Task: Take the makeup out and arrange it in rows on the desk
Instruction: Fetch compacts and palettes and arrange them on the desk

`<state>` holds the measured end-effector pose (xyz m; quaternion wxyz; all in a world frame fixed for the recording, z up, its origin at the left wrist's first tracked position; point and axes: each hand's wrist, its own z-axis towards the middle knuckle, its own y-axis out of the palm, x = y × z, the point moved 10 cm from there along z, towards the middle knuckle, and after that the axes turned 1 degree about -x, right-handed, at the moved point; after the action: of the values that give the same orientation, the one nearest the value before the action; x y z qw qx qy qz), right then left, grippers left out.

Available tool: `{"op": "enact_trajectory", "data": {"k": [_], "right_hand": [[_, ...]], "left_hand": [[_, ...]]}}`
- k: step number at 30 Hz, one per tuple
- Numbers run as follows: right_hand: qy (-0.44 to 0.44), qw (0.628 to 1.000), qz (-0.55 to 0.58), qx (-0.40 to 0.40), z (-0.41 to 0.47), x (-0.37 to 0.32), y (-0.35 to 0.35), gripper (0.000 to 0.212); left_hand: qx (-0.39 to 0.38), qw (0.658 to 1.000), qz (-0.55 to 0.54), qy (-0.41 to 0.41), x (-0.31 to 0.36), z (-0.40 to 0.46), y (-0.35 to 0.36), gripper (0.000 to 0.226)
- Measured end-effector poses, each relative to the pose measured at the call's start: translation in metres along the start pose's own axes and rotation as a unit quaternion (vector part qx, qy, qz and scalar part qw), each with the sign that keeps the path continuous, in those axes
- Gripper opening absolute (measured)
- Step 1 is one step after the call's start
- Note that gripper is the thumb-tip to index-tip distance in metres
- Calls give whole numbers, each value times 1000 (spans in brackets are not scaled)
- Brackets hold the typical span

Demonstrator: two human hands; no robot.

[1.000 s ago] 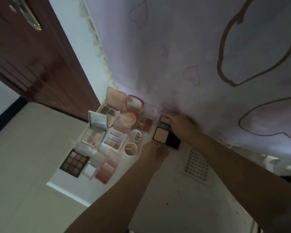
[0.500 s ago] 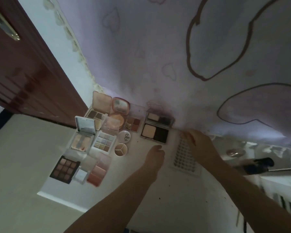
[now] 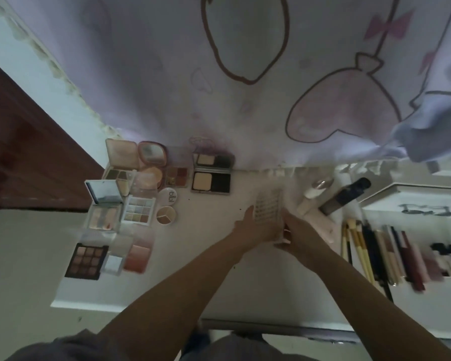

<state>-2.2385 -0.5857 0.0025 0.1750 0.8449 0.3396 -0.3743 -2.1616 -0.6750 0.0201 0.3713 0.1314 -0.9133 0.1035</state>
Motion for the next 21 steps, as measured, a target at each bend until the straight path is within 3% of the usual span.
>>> {"op": "enact_trajectory", "data": {"k": [5,11,17,19,21], "right_hand": [[-18,994,25,-101,-34,5,35,35],[-28,986,19,-163,-58,2,82,78],[-26,960,142,-239,-55,4,103,68],[-3,963,180,-202,-41,12,93,51],[1,982,143,-124,-24,21,78,40]], "left_hand": [[-93,989,-108,31,-15,-35,9,86],[-133,980,-139,46,-37,-67,-15,73],[-143,972,-177,61,-46,-85,-58,52],[-114,970,-204,65,-50,-88,-85,37],[-23,973,-223,57,-59,-88,-125,35]]}}
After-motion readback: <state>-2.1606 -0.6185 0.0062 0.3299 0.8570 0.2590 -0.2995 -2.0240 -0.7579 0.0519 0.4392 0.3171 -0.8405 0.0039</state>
